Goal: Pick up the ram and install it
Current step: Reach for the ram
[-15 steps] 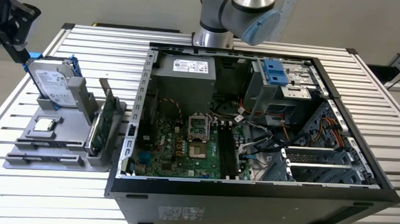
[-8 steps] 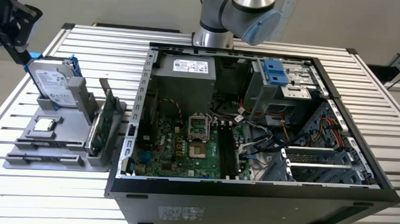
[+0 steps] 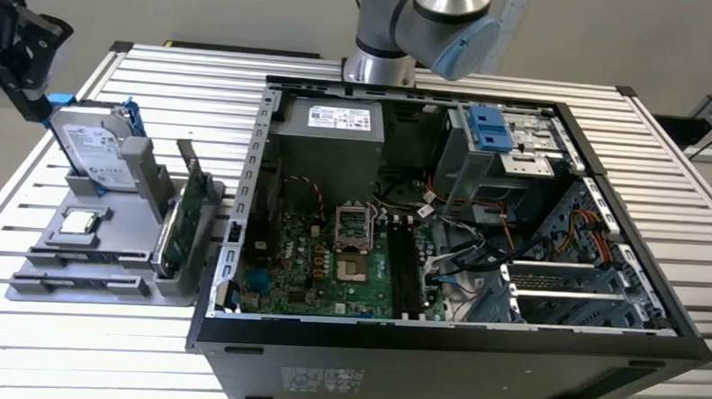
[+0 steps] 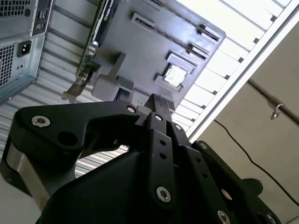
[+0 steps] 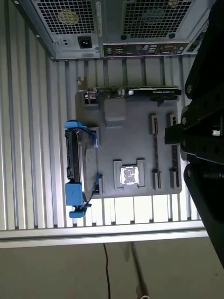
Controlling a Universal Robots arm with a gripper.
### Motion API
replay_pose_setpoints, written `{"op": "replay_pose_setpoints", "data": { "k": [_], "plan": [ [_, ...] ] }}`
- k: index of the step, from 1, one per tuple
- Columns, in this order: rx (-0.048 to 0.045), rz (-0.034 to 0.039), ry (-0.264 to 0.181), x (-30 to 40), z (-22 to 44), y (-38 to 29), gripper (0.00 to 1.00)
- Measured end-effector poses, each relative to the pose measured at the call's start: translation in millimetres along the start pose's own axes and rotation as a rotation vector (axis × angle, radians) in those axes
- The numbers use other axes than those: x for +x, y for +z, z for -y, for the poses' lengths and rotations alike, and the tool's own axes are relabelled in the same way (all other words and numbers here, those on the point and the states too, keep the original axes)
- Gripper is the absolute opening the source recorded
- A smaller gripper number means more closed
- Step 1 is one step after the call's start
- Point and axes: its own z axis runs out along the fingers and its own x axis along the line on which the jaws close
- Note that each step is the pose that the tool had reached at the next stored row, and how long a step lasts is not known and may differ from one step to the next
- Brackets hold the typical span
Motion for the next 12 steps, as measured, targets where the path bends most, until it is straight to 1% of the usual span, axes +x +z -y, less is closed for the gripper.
{"op": "replay_pose_setpoints", "data": {
  "k": [4,12],
  "plan": [
    [0.0000,-0.0001,0.000,-1.0,6.5,-0.3,0.00],
    [0.0000,-0.0002,0.000,-2.3,22.2,-1.0,0.00]
  ]
}}
